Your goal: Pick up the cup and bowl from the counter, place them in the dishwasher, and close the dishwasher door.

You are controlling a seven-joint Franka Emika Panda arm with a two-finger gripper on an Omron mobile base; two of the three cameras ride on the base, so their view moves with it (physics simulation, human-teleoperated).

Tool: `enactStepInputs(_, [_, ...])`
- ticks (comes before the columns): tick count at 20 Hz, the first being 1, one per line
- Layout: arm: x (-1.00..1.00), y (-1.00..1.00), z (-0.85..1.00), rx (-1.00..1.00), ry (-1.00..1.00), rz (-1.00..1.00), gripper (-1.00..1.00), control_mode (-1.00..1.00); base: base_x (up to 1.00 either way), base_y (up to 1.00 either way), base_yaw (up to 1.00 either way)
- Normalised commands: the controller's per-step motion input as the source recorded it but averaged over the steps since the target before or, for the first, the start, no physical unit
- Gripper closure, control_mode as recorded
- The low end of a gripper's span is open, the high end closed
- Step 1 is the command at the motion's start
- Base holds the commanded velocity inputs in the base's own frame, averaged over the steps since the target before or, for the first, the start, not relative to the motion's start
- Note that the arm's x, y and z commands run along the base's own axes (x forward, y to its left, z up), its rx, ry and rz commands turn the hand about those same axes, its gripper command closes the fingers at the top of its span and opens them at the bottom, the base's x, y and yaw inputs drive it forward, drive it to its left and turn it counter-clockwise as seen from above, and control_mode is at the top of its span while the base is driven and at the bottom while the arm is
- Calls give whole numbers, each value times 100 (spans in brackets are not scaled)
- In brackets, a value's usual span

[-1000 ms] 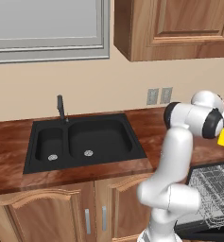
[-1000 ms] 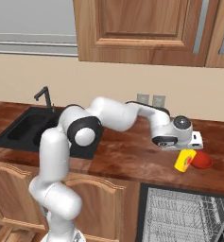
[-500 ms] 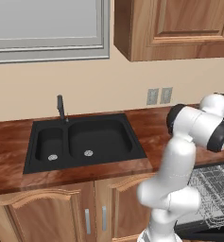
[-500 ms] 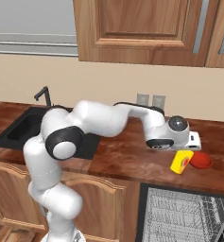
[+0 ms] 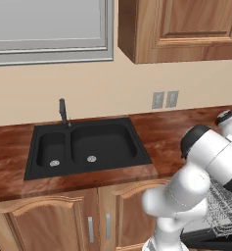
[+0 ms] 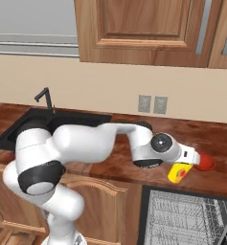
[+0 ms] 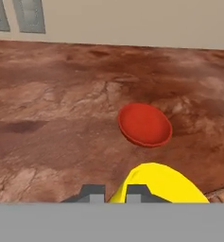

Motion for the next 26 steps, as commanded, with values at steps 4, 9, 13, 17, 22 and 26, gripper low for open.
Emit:
enactStepInputs(4, [-34, 0, 0, 14, -16, -25, 100, -100, 0, 0, 0])
enactStepInputs(9, [-44, -5, 0, 38, -15, -24, 100, -100, 0, 0, 0])
enactStepInputs(13, [-49, -15, 0, 45, -15, -23, 100, -100, 0, 0, 0])
enactStepInputs(17, [-22, -20, 0, 33, -6, -17, 100, -100, 0, 0, 0])
enactStepInputs(22, [-21, -11, -7, 15, -1, -13, 100, -100, 0, 0, 0])
enactStepInputs(26, [-36, -6, -26, 17, 0, -10, 100, -100, 0, 0, 0])
